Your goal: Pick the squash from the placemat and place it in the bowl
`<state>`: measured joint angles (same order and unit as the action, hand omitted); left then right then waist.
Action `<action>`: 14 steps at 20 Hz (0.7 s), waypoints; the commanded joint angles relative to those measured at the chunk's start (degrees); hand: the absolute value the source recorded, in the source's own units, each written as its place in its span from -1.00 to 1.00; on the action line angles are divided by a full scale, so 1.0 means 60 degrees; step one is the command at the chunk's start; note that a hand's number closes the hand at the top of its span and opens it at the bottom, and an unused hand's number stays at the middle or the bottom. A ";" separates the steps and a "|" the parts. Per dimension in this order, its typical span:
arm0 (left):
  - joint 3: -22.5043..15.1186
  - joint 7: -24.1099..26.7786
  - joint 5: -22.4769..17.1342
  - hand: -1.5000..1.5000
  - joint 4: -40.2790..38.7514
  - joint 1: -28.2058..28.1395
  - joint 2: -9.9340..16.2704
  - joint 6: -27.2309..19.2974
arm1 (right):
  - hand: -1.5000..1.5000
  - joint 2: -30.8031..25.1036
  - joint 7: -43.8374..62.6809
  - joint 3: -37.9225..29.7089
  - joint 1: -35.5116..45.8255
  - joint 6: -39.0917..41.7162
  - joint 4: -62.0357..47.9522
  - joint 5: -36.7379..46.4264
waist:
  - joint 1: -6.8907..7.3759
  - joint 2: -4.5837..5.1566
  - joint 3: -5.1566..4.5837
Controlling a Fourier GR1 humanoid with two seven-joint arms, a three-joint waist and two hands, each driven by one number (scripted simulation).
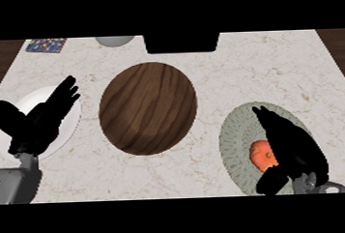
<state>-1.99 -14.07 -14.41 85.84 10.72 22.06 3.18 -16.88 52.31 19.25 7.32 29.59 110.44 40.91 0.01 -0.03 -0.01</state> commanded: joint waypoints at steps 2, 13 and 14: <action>0.0461 0.0030 0.0185 0.00 -0.0415 0.0443 -0.0166 0.0303 | -1.00 0.0200 -0.0189 -0.0187 -0.0160 0.0035 -0.0548 0.0521 | -0.0019 0.0004 0.0001; 0.0974 0.0243 0.0538 0.00 -0.0516 0.0226 -0.0441 0.0809 | -1.00 0.0730 -0.0991 -0.0816 0.0381 0.0069 -0.2327 0.1003 | 0.0007 0.0005 0.0001; 0.0673 -0.0049 0.0547 0.00 0.0471 -0.0435 -0.0621 0.0627 | -1.00 0.0424 -0.1460 -0.0920 0.0062 -0.0244 -0.2549 0.1060 | 0.0032 -0.0002 0.0003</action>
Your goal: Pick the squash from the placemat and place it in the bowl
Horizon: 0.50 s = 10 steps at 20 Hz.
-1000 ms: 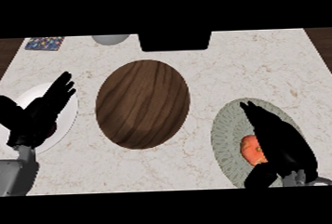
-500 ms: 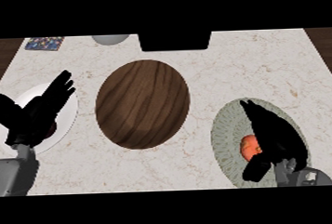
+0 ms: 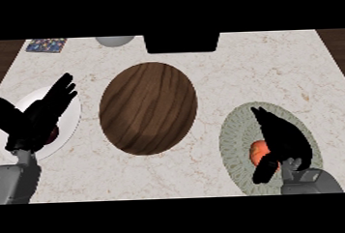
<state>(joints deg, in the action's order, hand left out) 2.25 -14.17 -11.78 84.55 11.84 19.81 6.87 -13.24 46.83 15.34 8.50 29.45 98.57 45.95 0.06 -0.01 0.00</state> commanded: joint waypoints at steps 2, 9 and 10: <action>0.0204 -0.0440 0.0197 0.00 0.0505 -0.0170 -0.0163 0.0177 | -1.00 -0.0230 -0.0614 -0.0557 -0.0265 0.0130 -0.0172 0.0154 | -0.0011 -0.0003 0.0001; 0.0573 -0.0374 0.0087 0.00 0.0957 -0.0652 -0.0152 0.0697 | -1.00 0.0482 -0.1152 -0.0469 0.0082 -0.0987 -0.2124 0.0859 | 0.0017 -0.0001 0.0001; 0.0562 -0.1005 0.0093 0.00 0.0857 0.0062 -0.0280 0.0398 | -1.00 0.0437 -0.1486 -0.0566 0.0305 -0.1241 -0.2663 0.0995 | 0.0006 0.0003 0.0002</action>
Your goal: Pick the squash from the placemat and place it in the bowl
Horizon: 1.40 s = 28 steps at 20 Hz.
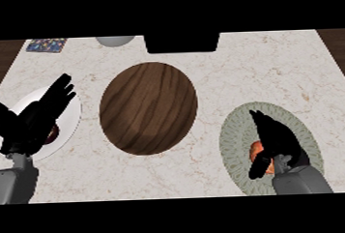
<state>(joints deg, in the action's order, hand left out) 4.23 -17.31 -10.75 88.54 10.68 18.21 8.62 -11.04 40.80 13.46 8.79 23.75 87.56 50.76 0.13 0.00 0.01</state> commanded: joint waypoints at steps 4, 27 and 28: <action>0.0329 -0.0277 0.0145 0.00 -0.0451 0.0584 -0.0231 0.0154 | -1.00 0.0313 -0.0405 -0.0109 0.0131 -0.0251 -0.0753 0.0473 | -0.0021 -0.0001 -0.0001; 0.0354 0.0235 0.0987 0.00 0.0058 -0.0315 -0.0895 0.0230 | 1.00 -0.0106 -0.2710 -0.0474 -0.0497 -0.1365 -0.0492 0.1289 | -0.0039 -0.0012 -0.0002; 0.0962 -0.0518 0.0128 0.00 -0.0143 0.0402 -0.0213 0.0873 | 1.00 0.0047 -0.2625 -0.0532 0.0523 -0.0963 -0.0894 0.1203 | -0.0018 -0.0007 -0.0002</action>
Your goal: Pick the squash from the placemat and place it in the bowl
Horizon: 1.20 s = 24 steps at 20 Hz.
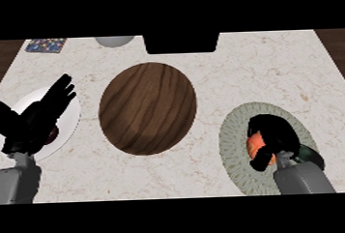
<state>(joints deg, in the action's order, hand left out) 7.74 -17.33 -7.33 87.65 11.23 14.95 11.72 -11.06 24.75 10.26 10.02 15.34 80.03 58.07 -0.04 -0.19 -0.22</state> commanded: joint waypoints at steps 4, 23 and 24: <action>0.0163 0.0307 0.0119 0.00 0.0048 -0.0301 0.0036 0.0197 | 1.00 0.0170 0.0818 0.0505 -0.1707 0.0548 0.2893 0.0194 | -0.0054 0.0011 0.0033; 0.0457 0.0266 0.0036 0.00 -0.0876 0.0431 0.0173 0.0319 | 1.00 0.1438 0.5173 0.6819 -0.4319 0.2817 1.0172 0.4494 | -0.0070 0.0014 0.0012; -0.0036 0.0159 0.0407 0.00 -0.0187 0.0063 -0.0256 -0.0033 | 1.00 0.1490 0.5313 0.6661 -0.3957 0.3925 1.0732 0.4309 | 0.0004 0.0011 0.0017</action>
<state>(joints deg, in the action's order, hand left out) 8.66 -16.74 -6.16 85.97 12.12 14.44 12.29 -4.88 49.77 44.35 -17.99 28.01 137.48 79.85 -0.39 -0.17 -0.10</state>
